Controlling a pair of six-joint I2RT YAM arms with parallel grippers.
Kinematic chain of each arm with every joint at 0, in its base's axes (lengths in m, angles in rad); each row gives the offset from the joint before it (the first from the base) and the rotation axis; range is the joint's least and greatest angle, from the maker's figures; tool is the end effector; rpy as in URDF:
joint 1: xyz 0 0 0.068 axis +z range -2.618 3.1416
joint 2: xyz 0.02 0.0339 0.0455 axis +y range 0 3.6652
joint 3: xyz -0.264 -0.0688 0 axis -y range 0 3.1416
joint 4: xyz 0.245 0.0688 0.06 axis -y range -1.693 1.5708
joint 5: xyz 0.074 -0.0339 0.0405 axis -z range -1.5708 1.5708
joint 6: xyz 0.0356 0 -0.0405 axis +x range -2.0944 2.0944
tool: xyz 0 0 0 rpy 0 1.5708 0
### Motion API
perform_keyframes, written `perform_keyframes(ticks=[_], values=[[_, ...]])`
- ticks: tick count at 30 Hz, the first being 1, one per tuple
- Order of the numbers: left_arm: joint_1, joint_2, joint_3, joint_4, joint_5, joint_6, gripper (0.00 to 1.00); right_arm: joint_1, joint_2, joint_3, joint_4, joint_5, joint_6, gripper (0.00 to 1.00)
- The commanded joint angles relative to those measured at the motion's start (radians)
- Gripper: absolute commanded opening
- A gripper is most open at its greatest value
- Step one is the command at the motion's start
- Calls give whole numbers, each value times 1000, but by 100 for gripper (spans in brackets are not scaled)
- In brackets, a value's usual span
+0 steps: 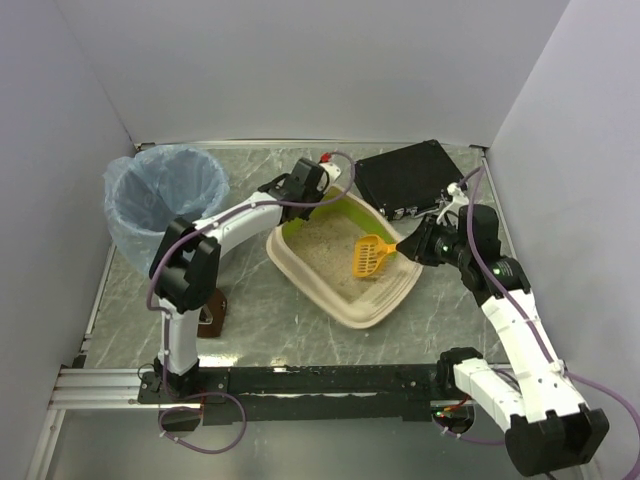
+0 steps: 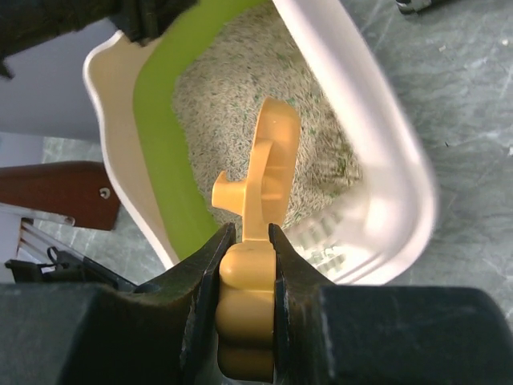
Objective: Clean the litter box
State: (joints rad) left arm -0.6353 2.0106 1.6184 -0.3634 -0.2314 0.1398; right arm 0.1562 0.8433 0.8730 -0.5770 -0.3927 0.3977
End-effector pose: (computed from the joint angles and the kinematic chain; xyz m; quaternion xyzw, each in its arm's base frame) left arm 0.3758 -0.2669 0.2397 0.3023 0.8616 0.0062 0.4077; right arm 0.1745 0.0413 0.3223 0.0082 0.8604 0.2949 0.4155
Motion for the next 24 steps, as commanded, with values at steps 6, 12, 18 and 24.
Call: perform_keyframes(ticks=[6,12,18,24], values=[[-158,-133,-149,-115,-315,-193,3,-7,109,164,-24,91,-52,0],[-176,-170,-187,-59,-355,-220,1,-6,163,233,-75,225,-57,0],[-178,-165,-173,-77,-411,-273,1,0,206,247,-148,377,-17,0],[-187,-162,-175,-91,-415,-335,1,143,299,337,-190,578,-71,0]])
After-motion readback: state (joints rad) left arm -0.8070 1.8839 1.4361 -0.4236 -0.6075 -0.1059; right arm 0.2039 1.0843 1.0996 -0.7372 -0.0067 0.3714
